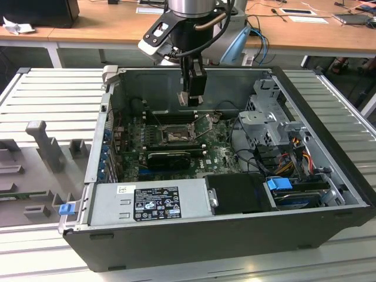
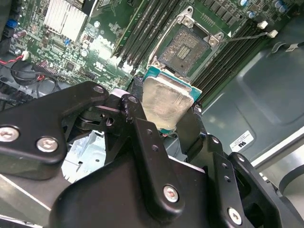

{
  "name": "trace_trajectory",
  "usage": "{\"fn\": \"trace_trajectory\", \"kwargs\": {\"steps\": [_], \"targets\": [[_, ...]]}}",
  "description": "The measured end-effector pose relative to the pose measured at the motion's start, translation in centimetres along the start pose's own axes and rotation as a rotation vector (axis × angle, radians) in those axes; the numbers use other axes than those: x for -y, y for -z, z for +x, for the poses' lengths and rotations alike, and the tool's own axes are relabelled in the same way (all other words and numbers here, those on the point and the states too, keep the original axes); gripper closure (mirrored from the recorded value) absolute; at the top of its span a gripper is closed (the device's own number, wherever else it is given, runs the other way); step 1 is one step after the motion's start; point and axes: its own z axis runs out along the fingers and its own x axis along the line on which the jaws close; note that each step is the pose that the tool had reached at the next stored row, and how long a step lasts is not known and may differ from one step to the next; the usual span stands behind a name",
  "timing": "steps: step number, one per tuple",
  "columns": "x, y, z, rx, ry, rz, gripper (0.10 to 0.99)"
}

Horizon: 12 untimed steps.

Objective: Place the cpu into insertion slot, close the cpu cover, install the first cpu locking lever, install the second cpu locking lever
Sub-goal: 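Place the cpu into insertion slot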

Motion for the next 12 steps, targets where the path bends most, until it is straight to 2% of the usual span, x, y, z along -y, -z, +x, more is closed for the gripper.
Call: {"fn": "trace_trajectory", "kwargs": {"steps": [4,12], "targets": [[0.04,-0.56,-0.01,0.0048,-0.065,-0.001,0.557],[0.10,-1.31,-0.02,0.0061,-0.083,-0.002,0.557]]}}
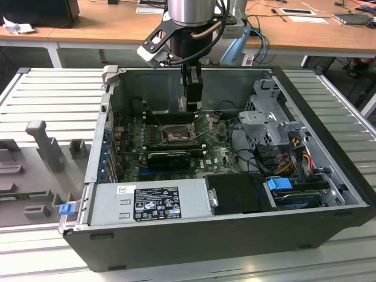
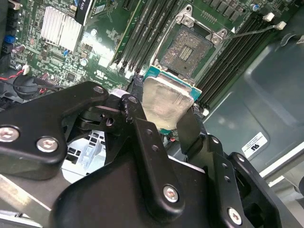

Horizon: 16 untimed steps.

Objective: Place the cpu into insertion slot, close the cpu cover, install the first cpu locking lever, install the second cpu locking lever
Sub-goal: 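Place the cpu into insertion slot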

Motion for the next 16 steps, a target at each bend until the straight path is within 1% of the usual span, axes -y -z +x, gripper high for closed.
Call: {"fn": "trace_trajectory", "kwargs": {"steps": [3,5,16], "targets": [[0.04,-0.43,-0.01,0.0004,-0.005,0.000,0.557],[0.07,-0.66,-0.02,-0.0026,-0.005,0.000,0.557],[0.37,-3.40,-0.07,-0.0032,-0.004,0.000,0.557]]}}
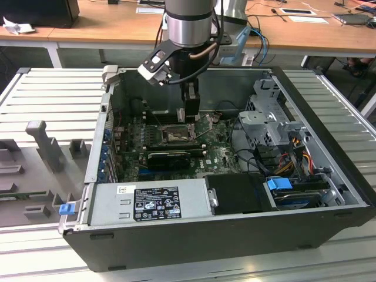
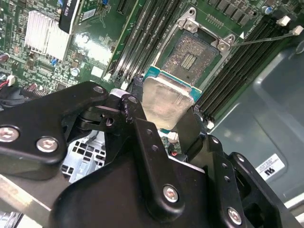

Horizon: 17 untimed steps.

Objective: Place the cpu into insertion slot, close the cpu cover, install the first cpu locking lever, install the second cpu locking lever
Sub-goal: 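Place the cpu into insertion slot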

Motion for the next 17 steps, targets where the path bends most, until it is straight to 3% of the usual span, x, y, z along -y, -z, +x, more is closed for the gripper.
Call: {"fn": "trace_trajectory", "kwargs": {"steps": [7,17], "targets": [[0.78,-1.52,-0.06,-0.0025,0.009,0.000,0.557],[1.35,-3.57,0.17,-0.0023,0.009,0.000,0.557]]}}
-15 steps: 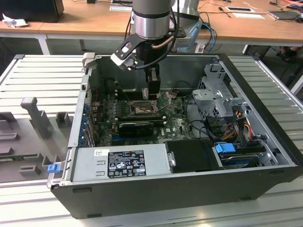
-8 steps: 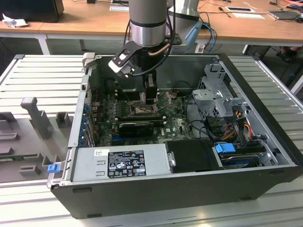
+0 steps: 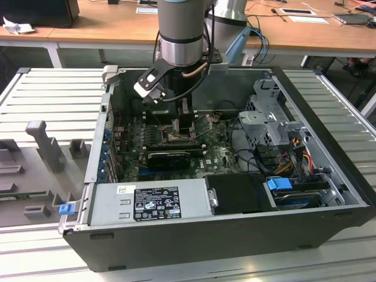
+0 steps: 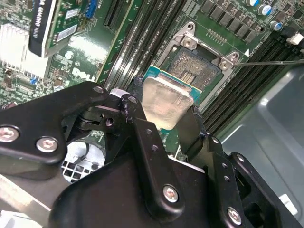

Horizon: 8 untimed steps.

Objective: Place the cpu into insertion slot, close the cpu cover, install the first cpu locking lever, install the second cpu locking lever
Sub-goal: 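Place the cpu into insertion slot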

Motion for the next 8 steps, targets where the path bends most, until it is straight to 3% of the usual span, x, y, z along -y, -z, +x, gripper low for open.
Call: {"fn": "trace_trajectory", "kwargs": {"steps": [8], "targets": [[0.30,-1.38,1.25,-0.0002,0.000,0.000,0.557]]}}
